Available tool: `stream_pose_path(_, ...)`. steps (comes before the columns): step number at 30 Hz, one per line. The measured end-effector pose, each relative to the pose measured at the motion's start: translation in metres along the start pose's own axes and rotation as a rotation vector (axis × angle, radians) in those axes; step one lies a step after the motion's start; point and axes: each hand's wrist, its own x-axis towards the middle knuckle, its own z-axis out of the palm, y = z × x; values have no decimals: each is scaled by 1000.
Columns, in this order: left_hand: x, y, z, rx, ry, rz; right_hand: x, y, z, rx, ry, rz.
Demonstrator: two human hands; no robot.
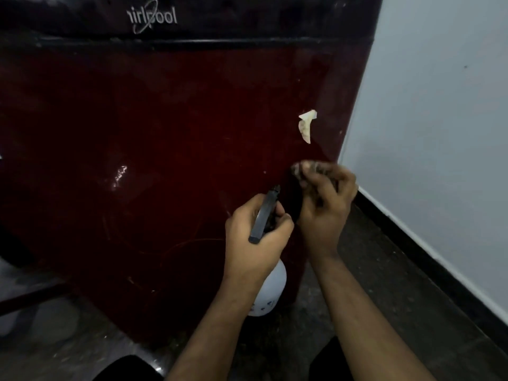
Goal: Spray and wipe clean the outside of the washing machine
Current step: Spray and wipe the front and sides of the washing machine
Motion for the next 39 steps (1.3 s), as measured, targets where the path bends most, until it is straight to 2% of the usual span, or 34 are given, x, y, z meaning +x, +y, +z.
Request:
stream_pose_path(2,1,-3,4,-25,3,-2,12,-10,5,41,24,-84)
stream_pose_path(4,1,-4,8,-47,-6,-2,4,-5,3,38,-118,-273)
stream_pose_path(6,2,-5,11,-69,-18,-5,-17,9,-7,-17,-255,-369)
stream_pose_path(8,2,-6,14,-67,-29,-8,-27,25,-18,-74,-258,-302)
stream_pose_path(11,1,-7,17,-45,-57,2,-7,25,-21,-62,-49,-56)
stream_pose_path(13,1,-7,21,-52,-64,-4,17,12,-16,3,68,1)
stream_pose_path(15,1,-7,23,-57,-61,-15,28,2,-8,54,68,-45)
stream_pose_path(18,4,-5,27,-73,-58,-21,6,6,-8,19,-73,-197)
stream_pose_path(20,6,0,29,-84,-68,-27,-18,17,-12,17,-102,-145)
stream_pose_path(23,12,11,36,-57,-64,-28,-9,23,-11,103,-17,18)
stream_pose_path(25,17,18,41,-29,-43,-26,16,15,-8,158,51,55)
stream_pose_path(27,21,21,43,-27,-26,-34,36,8,-9,121,61,2)
stream_pose_path(32,14,11,33,-33,-14,-93,26,39,-38,-249,-130,-381)
stream_pose_path(34,10,10,26,-13,-7,-98,30,41,-39,-293,-60,-364)
stream_pose_path(37,6,10,12,-3,18,-94,40,10,-19,-187,34,-243)
stream_pose_path(39,7,13,2,-22,47,-99,35,-10,-6,-159,-6,-313)
